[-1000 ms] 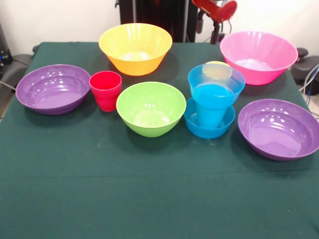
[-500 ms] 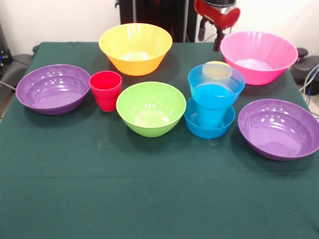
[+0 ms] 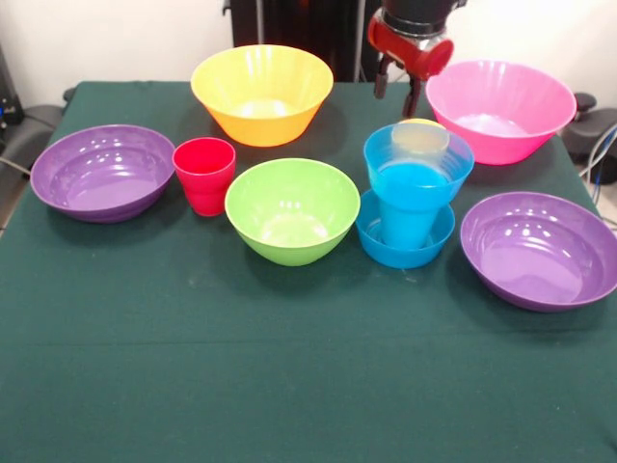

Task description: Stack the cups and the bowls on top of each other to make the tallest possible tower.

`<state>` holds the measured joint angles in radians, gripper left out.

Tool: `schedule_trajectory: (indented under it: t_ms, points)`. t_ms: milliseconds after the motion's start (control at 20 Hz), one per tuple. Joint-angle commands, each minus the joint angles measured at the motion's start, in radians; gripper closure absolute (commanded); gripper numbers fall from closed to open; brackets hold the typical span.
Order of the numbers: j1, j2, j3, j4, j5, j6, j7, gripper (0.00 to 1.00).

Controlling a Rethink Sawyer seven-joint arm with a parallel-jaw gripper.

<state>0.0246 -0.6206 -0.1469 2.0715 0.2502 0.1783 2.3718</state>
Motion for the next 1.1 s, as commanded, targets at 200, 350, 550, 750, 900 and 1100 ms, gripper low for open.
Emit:
schedule_trajectory:
  t_ms: [200,350,550,750,900,1100]
  points:
    - [-0.002,0.093,0.107,-0.009,-0.046,-0.08,0.083,0.0]
    - [0.004,0.103,0.109,-0.016,-0.042,-0.085,0.093,0.0]
    - [0.012,0.109,0.112,-0.024,-0.034,-0.087,0.101,0.0]
    - [0.024,0.125,0.119,-0.034,-0.024,-0.094,0.112,0.0]
    - [0.024,0.133,0.124,-0.041,-0.021,-0.1,0.114,0.0]
    - [0.017,0.118,0.129,-0.051,-0.017,-0.076,0.105,0.0]
